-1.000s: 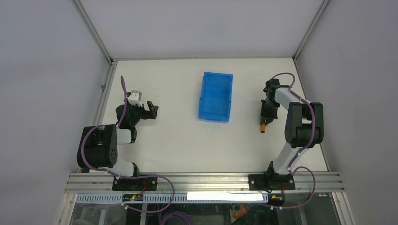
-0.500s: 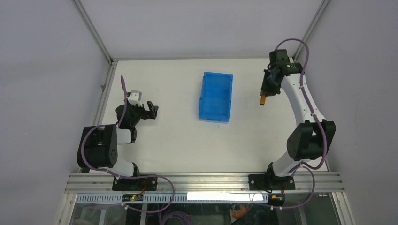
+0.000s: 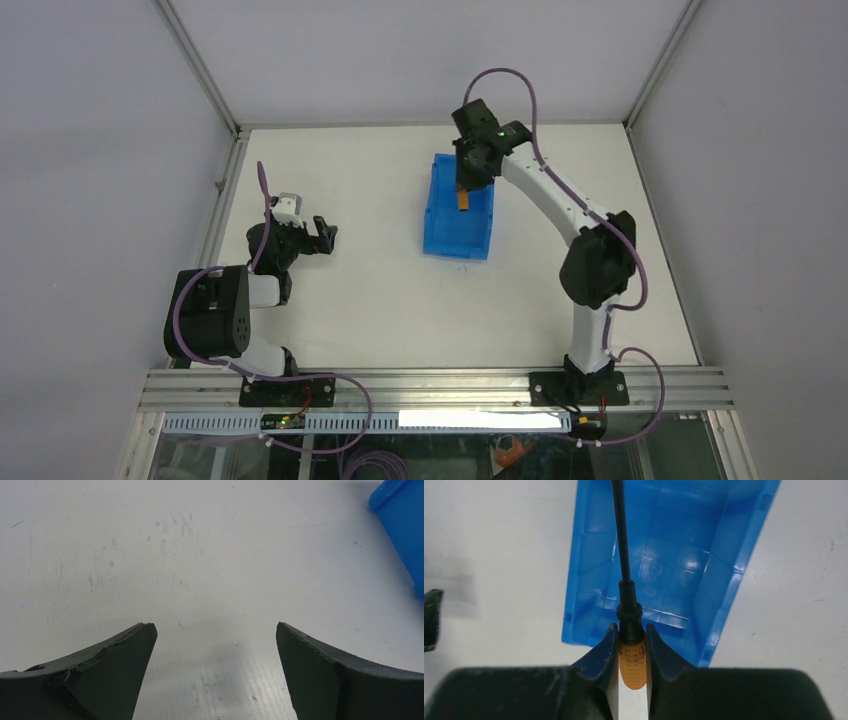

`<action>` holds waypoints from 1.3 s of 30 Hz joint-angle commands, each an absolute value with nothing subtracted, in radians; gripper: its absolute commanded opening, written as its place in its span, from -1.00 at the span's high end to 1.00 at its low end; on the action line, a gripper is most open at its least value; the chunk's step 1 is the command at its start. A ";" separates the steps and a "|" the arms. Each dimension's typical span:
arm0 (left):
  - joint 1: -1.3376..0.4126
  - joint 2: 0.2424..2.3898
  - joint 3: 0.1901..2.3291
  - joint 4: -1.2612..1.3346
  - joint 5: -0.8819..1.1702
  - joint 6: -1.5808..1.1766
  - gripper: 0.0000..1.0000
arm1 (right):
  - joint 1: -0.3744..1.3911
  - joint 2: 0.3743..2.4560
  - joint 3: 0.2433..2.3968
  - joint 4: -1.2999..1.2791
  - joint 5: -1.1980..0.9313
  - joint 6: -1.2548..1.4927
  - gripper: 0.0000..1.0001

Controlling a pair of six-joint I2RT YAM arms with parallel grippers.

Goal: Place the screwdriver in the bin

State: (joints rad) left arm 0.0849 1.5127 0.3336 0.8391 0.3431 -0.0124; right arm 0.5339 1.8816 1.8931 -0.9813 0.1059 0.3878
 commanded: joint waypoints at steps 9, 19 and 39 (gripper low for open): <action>0.080 1.514 0.333 0.917 0.365 -0.014 -0.98 | 0.579 2.162 1.813 -0.829 0.206 0.481 1.00; 0.081 1.514 0.333 0.917 0.365 -0.014 -0.98 | 0.589 2.141 1.710 -0.745 0.275 0.536 0.07; 0.080 1.513 0.333 0.917 0.366 -0.014 -0.98 | 0.633 1.650 1.606 -0.691 0.381 0.416 -0.98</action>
